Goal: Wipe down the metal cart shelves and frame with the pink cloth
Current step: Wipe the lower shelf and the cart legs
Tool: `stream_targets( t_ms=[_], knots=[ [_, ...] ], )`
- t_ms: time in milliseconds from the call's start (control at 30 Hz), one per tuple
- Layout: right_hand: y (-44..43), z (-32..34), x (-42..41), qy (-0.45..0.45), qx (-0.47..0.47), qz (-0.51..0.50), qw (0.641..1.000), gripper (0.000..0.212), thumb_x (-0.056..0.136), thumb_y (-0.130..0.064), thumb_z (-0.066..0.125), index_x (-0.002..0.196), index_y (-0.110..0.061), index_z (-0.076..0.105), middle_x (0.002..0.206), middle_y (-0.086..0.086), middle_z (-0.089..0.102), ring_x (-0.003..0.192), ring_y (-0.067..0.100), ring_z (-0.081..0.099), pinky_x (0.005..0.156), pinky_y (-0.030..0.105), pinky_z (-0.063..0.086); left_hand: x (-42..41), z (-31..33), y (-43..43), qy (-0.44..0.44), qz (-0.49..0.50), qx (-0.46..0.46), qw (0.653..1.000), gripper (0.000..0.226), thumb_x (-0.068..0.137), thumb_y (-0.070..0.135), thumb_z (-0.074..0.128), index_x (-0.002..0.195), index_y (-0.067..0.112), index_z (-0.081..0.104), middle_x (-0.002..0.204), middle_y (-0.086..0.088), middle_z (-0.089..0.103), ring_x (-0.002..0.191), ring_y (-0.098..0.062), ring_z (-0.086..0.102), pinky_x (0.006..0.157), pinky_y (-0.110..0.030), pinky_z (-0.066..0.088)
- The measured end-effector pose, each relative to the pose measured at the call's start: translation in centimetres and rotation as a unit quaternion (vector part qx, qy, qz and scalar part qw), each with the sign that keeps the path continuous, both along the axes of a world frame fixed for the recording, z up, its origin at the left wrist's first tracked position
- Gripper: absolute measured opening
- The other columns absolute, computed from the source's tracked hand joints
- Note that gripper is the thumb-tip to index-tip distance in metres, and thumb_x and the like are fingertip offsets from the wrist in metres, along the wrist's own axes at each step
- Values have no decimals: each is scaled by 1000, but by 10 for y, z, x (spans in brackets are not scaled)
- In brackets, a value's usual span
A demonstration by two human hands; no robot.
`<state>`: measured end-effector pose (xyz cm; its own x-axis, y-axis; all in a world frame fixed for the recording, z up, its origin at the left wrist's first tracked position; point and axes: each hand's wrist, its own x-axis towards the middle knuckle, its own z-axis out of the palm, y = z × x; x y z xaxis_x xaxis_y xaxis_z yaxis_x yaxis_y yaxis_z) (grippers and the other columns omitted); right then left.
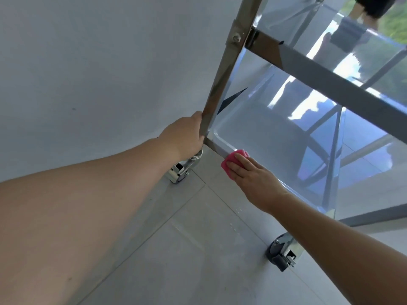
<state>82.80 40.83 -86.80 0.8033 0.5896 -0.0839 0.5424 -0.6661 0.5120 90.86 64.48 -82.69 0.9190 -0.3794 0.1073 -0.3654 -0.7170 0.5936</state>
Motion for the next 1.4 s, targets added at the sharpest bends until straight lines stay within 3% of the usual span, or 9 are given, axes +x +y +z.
stream_targets(
  t_ms=[100,167,467,567,833,1100,1167,1267,1400],
  knots=[
    [-4,3,-7,-11,-5,4,1000,55,76,-17,50,130,-9,58,131,7,60,129,33,49,108,47,27,-15,-6,10,4,1,131,991,15,89,17,46,103,13,50,78,0,53,76,-25,53,64,-33,41],
    [-6,4,-10,-10,-5,1,1000,55,76,-17,50,130,-9,58,131,7,61,128,33,49,108,47,26,-24,-6,12,19,-20,159,987,11,88,15,44,95,13,52,75,2,49,76,-24,52,63,-32,40],
    [-19,10,-29,28,-43,-51,997,56,83,-17,45,138,-12,50,138,4,55,134,30,42,112,45,27,-43,3,2,44,-128,155,979,30,95,19,42,122,19,55,115,-2,60,93,-18,56,78,-31,47],
    [-24,13,-37,27,-47,-55,997,55,81,-17,47,135,-11,53,135,4,57,132,30,46,110,45,28,-48,10,1,38,-143,154,977,30,95,18,43,121,18,57,116,-2,62,99,-19,58,85,-37,50],
    [-36,20,-52,56,-52,-70,995,54,77,-16,49,131,-11,56,130,6,61,128,33,50,106,49,36,-63,9,-12,34,-185,196,963,27,95,21,43,117,22,58,111,0,64,98,-19,60,86,-38,50],
    [-50,22,-66,77,-70,-92,990,56,75,-18,52,131,-12,51,129,6,61,127,33,50,105,49,34,-68,3,-19,36,-219,198,955,26,95,21,42,116,22,59,109,4,65,96,-15,60,84,-31,50],
    [-55,21,-72,79,-74,-100,989,58,81,-19,43,138,-14,35,141,4,50,135,32,41,111,48,27,-69,1,-22,37,-229,198,952,27,96,21,42,116,22,59,111,4,64,98,-15,59,84,-29,49],
    [-64,22,-85,114,-95,-131,980,59,85,-18,15,143,-17,2,156,0,13,146,32,7,119,46,2,-70,-2,-29,39,-240,193,951,27,95,22,43,116,23,59,110,4,64,96,-15,60,87,-34,50],
    [-74,27,-102,98,-105,-133,981,61,85,-15,20,145,-16,17,154,3,27,145,31,16,118,46,8,-70,-7,-39,45,-252,192,947,27,95,22,43,117,23,59,113,3,64,97,-17,61,87,-37,51]
  ],
)
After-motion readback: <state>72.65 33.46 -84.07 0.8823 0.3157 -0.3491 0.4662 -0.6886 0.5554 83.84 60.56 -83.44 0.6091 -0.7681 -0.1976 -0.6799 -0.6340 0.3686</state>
